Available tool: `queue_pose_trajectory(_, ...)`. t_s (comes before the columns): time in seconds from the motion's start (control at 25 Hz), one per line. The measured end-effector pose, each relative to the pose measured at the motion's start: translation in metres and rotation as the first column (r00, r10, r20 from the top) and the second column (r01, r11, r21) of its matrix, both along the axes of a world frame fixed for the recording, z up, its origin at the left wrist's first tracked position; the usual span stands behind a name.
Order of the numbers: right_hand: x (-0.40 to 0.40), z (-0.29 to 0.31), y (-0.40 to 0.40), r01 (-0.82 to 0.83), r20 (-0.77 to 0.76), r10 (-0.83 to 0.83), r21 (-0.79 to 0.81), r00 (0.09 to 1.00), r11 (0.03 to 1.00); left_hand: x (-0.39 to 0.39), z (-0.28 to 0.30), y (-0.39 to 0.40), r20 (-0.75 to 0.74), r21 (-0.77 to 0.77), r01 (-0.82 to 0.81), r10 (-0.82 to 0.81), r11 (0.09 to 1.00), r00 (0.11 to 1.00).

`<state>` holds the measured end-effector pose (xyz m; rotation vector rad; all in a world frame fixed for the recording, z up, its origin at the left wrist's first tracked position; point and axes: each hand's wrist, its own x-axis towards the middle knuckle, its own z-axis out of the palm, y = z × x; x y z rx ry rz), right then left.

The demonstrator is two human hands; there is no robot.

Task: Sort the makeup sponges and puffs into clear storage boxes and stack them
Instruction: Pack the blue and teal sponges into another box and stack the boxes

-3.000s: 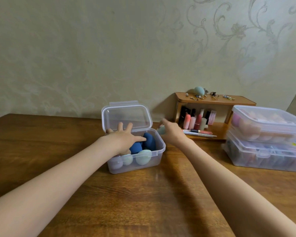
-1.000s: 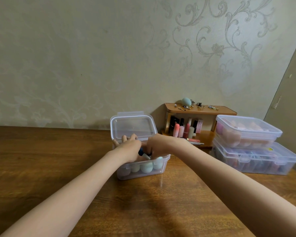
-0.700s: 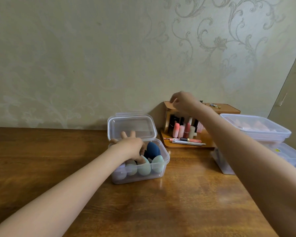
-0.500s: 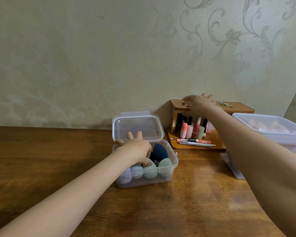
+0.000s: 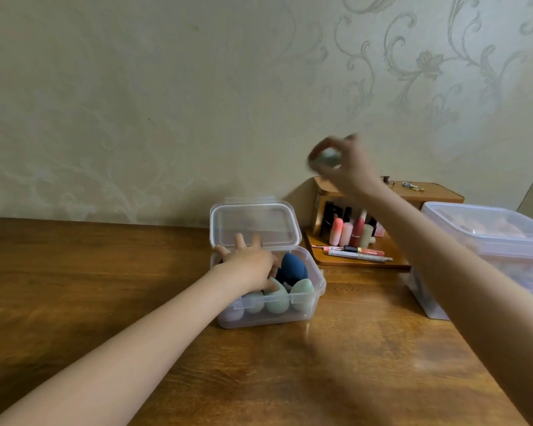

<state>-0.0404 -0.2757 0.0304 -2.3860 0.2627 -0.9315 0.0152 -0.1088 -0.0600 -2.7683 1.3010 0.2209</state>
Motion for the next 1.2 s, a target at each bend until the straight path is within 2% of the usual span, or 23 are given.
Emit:
queue_pose_trajectory(0.04,-0.010,-0.011,0.022,-0.245,-0.090,0.270,0.223,0.959,0.943,0.001,0.001,0.005,-0.006,-0.003,0.004,-0.004,1.000,1.000)
queue_pose_trajectory(0.08,-0.018,-0.026,0.042,-0.409,-0.139,0.530,0.486,0.837,0.773,0.003,0.001,0.010,-0.015,-0.010,0.001,-0.001,1.000,1.000)
queue_pose_trajectory(0.12,-0.024,-0.043,0.057,-0.445,-0.115,0.711,0.707,0.694,0.549,0.002,0.000,0.017,-0.032,-0.032,-0.010,0.009,0.999,0.999)
queue_pose_trajectory(0.16,-0.028,-0.060,0.065,-0.398,-0.056,0.803,0.847,0.593,0.353,0.000,-0.001,0.022,-0.042,-0.067,-0.019,0.016,0.998,0.999)
queue_pose_trajectory(0.2,-0.028,-0.073,0.069,-0.339,-0.006,0.838,0.913,0.545,0.227,0.001,-0.004,0.025,-0.039,-0.114,-0.018,0.014,0.993,0.999)
queue_pose_trajectory(0.24,-0.027,-0.082,0.069,-0.296,0.023,0.836,0.940,0.549,0.169,0.001,-0.006,0.030,-0.041,-0.173,-0.011,0.004,0.985,0.999)
queue_pose_trajectory(0.28,-0.025,-0.087,0.068,-0.267,0.024,0.827,0.952,0.562,0.154,0.004,-0.007,0.034,-0.070,-0.251,0.001,-0.019,0.968,0.997)
queue_pose_trajectory(0.36,-0.021,-0.086,0.069,-0.235,-0.092,0.804,0.931,0.587,0.279,0.017,-0.006,0.044,-0.230,-0.408,0.006,-0.109,0.913,0.967)
queue_pose_trajectory(0.4,-0.020,-0.084,0.071,-0.233,-0.172,0.803,0.904,0.570,0.359,0.023,-0.004,0.051,-0.314,-0.433,-0.003,-0.148,0.901,0.938)
queue_pose_trajectory(0.48,-0.018,-0.080,0.076,-0.250,-0.289,0.808,0.851,0.513,0.463,0.031,-0.002,0.063,-0.371,-0.360,0.016,-0.159,0.933,0.915)
queue_pose_trajectory(0.6,-0.012,-0.079,0.080,-0.237,-0.362,0.796,0.821,0.485,0.519,0.034,-0.004,0.068,-0.303,-0.249,0.039,-0.116,0.968,0.946)
queue_pose_trajectory(0.76,-0.002,-0.081,0.083,-0.185,-0.530,0.709,0.725,0.465,0.663,0.034,-0.004,0.060,-0.113,-0.284,0.060,-0.095,0.957,0.989)
queue_pose_trajectory(0.84,0.002,-0.081,0.088,-0.174,-0.609,0.668,0.670,0.427,0.722,0.031,-0.004,0.058,-0.087,-0.307,0.042,-0.071,0.951,0.994)
queue_pose_trajectory(0.96,0.005,-0.078,0.092,-0.159,-0.695,0.585,0.578,0.418,0.800,0.028,-0.006,0.055,-0.050,-0.289,0.017,-0.033,0.957,0.998)
queue_pose_trajectory(1.04,0.010,-0.077,0.106,-0.206,-0.811,0.400,0.344,0.427,0.916,0.029,-0.008,0.054,-0.058,-0.284,-0.015,-0.002,0.959,0.998)
queue_pose_trajectory(1.08,0.015,-0.075,0.118,-0.254,-0.880,0.249,0.153,0.404,0.955,0.030,-0.010,0.054,-0.070,-0.300,-0.042,0.022,0.953,0.997)
queue_pose_trajectory(1.12,0.022,-0.076,0.131,-0.350,-0.931,0.023,-0.114,0.364,0.930,0.030,-0.011,0.053,-0.103,-0.329,-0.084,0.053,0.941,0.993)
queue_pose_trajectory(1.16,0.026,-0.080,0.139,-0.484,-0.951,-0.188,-0.288,0.245,0.826,0.030,-0.012,0.053,-0.163,-0.373,-0.138,0.082,0.918,0.983)
queue_pose_trajectory(1.2,0.029,-0.086,0.142,-0.553,-0.952,-0.300,-0.281,0.059,0.785,0.029,-0.012,0.053,-0.215,-0.411,-0.185,0.103,0.893,0.971)
